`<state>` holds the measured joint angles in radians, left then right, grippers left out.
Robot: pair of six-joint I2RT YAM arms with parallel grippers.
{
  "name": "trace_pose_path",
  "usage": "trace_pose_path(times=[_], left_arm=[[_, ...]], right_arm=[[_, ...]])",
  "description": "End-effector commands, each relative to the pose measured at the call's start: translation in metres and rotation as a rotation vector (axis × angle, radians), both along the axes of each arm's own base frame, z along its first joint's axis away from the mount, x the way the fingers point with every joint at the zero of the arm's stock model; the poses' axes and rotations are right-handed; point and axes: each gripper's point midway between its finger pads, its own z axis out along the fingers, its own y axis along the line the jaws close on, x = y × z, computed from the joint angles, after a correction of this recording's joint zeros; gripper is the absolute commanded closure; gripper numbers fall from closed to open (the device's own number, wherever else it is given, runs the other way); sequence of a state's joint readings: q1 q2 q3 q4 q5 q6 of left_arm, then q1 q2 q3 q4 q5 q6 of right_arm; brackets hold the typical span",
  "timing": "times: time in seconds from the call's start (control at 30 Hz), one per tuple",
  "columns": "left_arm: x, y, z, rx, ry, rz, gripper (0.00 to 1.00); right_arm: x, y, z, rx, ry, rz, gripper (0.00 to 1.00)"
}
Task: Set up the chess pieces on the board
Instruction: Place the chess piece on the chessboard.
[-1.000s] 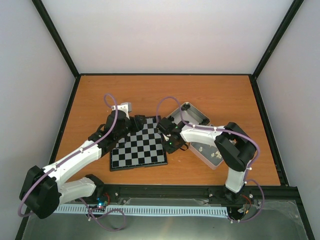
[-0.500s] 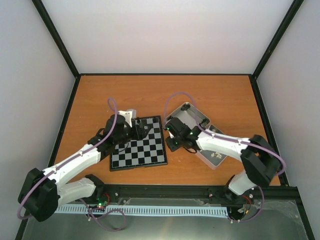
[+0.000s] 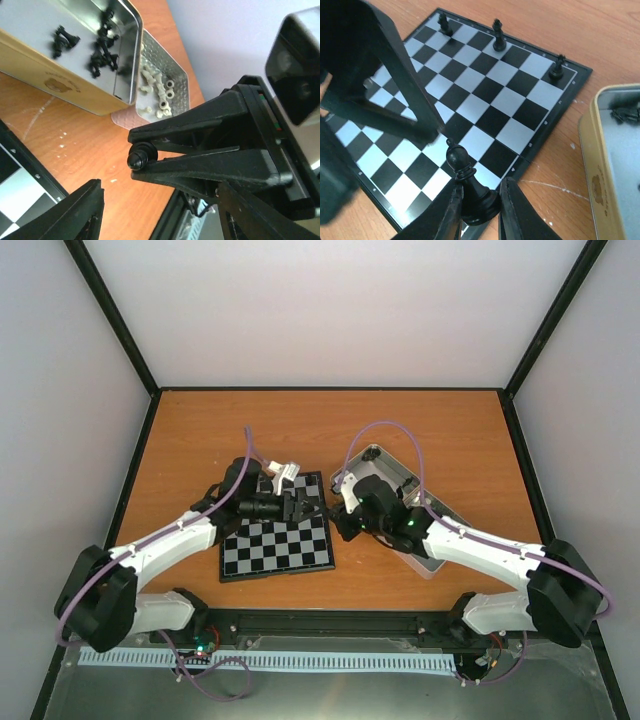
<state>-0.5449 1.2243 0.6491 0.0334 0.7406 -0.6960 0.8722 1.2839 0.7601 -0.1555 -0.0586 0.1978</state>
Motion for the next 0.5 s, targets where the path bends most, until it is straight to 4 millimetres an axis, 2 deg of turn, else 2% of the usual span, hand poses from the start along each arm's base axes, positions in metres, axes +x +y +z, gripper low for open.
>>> trace_pose_path(times=[0.0,0.17,0.27,0.47], left_arm=[[0.0,-0.013,0.022,-0.088,0.033,-0.07,0.41],[0.016,-0.009,0.01,-0.051,0.079,0.034,0.6],[0.019,-0.008,0.013,-0.085,0.075,0.065,0.69],[0.019,-0.009,0.01,-0.095,0.09,0.073,0.71]], right_arm=[[-0.003,0.011,0.019,0.072,-0.054,0.049,0.84],[-0.004,0.01,0.017,0.069,-0.049,0.051,0.84],[-0.004,0.011,0.018,0.074,-0.05,0.051,0.85],[-0.005,0.013,0.017,0.078,-0.047,0.06,0.85]])
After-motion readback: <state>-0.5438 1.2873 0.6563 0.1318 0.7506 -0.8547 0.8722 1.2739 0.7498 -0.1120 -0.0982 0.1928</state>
